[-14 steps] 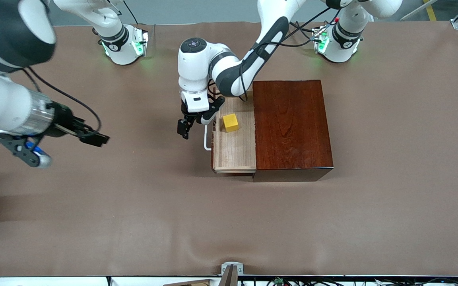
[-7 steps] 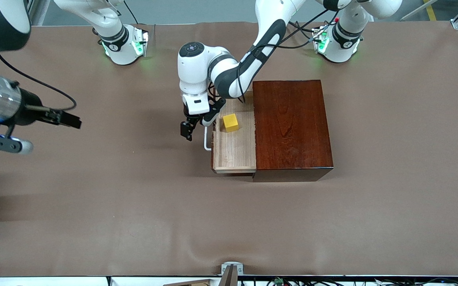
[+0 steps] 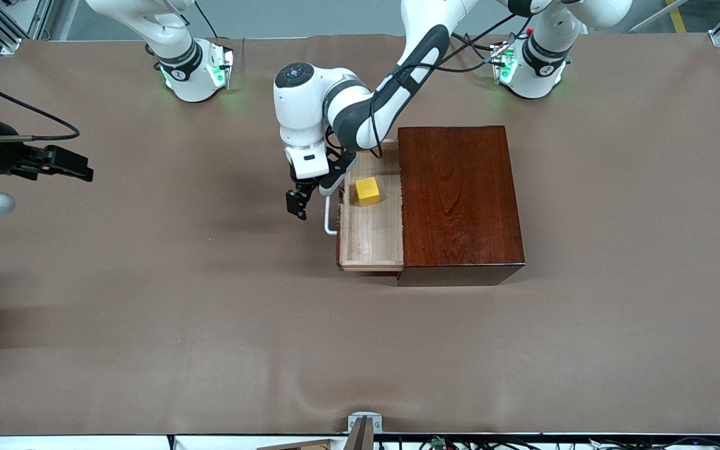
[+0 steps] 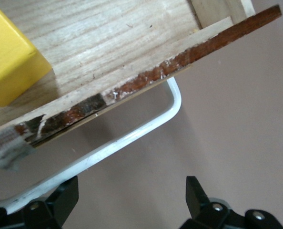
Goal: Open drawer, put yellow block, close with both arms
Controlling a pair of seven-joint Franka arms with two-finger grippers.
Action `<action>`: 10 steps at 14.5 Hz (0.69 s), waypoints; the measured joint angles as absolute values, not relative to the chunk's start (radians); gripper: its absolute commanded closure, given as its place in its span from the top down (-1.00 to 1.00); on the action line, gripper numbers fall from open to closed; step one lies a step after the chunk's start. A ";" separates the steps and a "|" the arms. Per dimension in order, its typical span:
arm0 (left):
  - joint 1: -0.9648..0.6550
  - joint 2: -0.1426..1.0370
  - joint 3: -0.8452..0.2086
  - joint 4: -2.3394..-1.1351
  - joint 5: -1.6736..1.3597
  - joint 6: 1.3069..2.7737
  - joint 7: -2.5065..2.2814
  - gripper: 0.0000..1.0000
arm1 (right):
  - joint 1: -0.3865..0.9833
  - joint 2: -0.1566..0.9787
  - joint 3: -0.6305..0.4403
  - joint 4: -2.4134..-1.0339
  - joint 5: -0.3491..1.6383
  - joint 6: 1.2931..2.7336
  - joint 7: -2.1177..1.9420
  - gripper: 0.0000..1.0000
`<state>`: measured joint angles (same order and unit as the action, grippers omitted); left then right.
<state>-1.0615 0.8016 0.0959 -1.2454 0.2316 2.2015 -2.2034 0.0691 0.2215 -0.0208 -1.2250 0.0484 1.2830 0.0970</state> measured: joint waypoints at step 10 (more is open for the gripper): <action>-1.042 0.781 0.111 -1.244 0.248 1.944 -2.203 1.00 | 0.036 0.028 -0.020 -1.514 0.046 1.421 -0.077 1.00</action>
<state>-1.0417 0.7811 0.1112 -1.2437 0.2477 1.9438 -2.2034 0.0356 0.0283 -0.0203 -1.5140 0.0461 1.4209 -0.0767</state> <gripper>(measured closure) 0.000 0.000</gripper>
